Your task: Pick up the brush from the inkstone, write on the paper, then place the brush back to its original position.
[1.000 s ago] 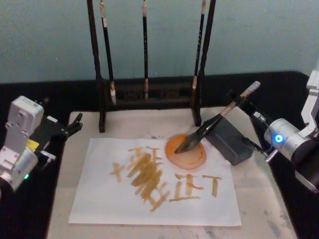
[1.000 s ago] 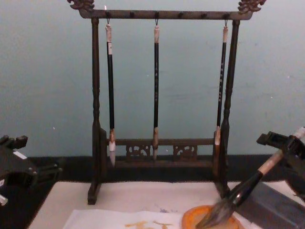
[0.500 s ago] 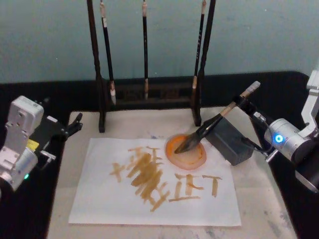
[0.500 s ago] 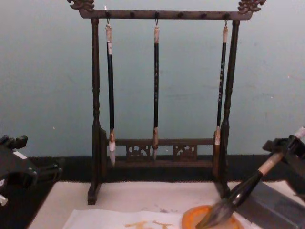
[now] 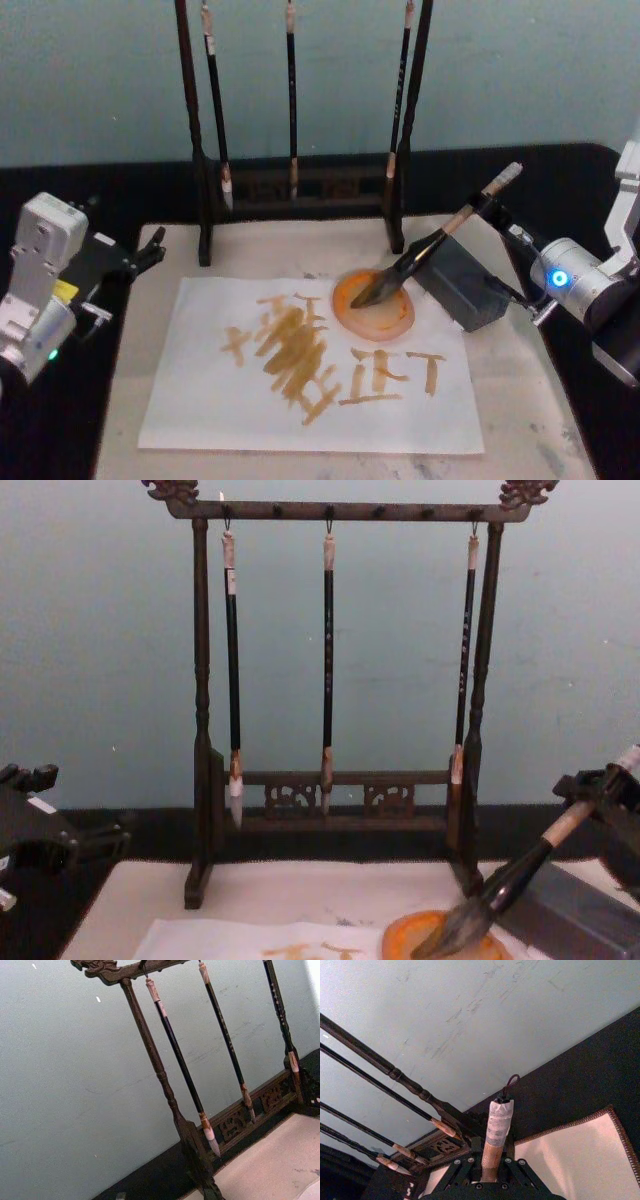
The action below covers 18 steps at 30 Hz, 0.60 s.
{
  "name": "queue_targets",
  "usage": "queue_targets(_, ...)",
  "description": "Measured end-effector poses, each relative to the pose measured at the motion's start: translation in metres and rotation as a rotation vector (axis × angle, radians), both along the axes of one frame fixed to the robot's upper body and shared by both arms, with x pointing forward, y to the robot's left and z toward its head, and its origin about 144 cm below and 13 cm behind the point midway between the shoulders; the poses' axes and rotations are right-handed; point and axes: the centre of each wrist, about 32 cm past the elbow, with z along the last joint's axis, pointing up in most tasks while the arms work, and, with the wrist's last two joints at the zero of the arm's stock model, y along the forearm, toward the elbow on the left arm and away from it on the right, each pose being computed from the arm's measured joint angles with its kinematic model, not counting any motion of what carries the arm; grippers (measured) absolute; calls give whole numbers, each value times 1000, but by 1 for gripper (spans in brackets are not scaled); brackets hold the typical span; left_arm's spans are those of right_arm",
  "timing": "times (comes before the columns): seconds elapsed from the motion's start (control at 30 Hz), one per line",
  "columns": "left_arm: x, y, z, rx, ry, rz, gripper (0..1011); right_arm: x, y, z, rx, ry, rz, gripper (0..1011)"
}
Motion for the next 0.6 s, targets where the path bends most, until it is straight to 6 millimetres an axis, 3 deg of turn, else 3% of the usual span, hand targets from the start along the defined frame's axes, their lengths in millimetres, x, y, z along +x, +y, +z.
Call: queue_targets(0.6,0,0,0,0,0,0,1010,-1,3,13,20,-72,24,160)
